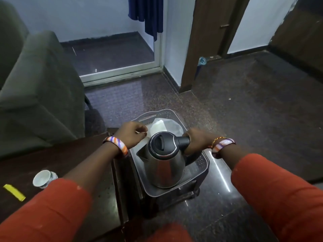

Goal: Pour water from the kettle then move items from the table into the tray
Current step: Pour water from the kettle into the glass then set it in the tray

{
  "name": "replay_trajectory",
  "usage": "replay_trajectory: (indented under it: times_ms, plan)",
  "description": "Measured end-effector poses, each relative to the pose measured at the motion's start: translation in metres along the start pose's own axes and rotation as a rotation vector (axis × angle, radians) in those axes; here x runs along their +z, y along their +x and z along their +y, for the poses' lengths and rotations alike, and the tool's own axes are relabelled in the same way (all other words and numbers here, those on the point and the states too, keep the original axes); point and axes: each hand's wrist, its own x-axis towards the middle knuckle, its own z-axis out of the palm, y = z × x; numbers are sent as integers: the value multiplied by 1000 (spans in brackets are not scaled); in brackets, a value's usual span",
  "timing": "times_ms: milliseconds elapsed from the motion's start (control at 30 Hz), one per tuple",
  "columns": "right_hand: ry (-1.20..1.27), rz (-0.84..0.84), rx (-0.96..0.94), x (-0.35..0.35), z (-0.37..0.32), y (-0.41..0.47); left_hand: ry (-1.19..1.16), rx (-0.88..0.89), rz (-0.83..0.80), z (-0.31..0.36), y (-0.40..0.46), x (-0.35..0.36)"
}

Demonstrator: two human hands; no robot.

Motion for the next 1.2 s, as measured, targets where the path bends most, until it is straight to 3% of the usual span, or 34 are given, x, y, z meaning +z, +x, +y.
replay_trajectory:
  times_ms: [167,367,633,867,1033,1200]
  plan:
    - [167,81,-96,3,-28,-1,28,-39,88,-14,-14,-21]
    - [60,227,-188,4,-80,-12,33,-32,177,-35,-41,-48]
    - [206,422,-263,-13,-153,-52,-5,-90,291,-101,-96,-90]
    - [368,434,-280,21,-229,-62,35,-330,176,-207,-161,-87]
    - [230,385,-240,84,-264,-36,12,-491,34,-265,-199,-55]
    - [94,231,-139,146,-277,-8,-159,-497,-92,-306,-214,-24]
